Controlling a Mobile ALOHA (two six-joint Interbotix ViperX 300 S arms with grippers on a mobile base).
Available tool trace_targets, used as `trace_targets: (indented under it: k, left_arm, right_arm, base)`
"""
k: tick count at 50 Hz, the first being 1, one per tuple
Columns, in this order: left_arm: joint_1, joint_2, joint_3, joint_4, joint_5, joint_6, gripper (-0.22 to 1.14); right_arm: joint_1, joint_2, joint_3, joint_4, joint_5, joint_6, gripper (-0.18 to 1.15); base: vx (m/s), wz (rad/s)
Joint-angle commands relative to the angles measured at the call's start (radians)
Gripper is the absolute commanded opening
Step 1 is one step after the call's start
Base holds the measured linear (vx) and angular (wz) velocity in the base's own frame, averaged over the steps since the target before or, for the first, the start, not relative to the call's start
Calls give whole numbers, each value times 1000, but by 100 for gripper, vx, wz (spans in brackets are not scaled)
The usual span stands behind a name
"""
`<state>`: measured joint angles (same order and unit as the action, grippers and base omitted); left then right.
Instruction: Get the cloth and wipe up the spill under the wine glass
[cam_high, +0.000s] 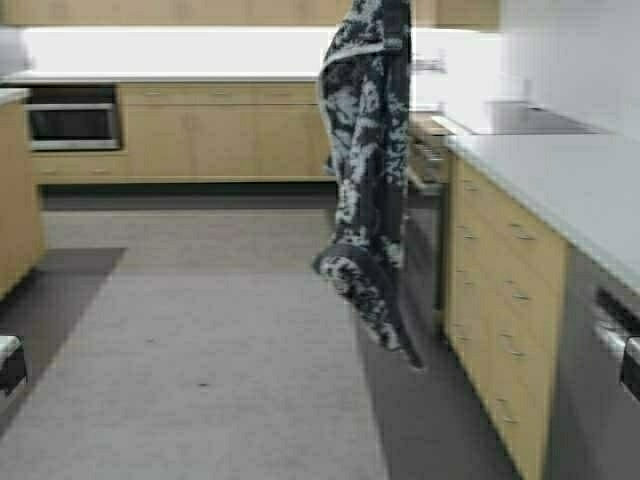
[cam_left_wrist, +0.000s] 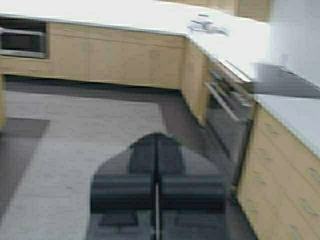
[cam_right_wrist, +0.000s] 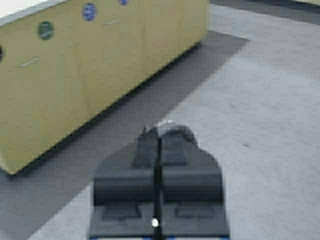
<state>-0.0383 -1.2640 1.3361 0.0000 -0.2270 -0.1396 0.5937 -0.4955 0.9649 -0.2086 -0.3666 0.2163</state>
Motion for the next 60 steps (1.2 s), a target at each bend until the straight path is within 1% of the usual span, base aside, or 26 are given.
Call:
trace_targets:
  k: [1, 27, 52, 60]
  left_arm:
    - [2, -5, -15, -2, -8, -5, 2]
    - [2, 0, 0, -2, -28, -3, 2]
    - [2, 60, -5, -2, -74, -3, 2]
    - [2, 63, -9, -2, -94, -8, 2]
  right_arm:
    - [-3, -8, -20, 3, -15, -2, 6]
    - [-3, -3, -17, 5, -15, 2, 6]
    - [-3, -5, -20, 9, -15, 3, 6]
    - [-3, -3, -41, 9, -20, 3, 6]
  base:
    - [9, 50]
    - [10, 51]
    - [12, 54]
    - [16, 38]
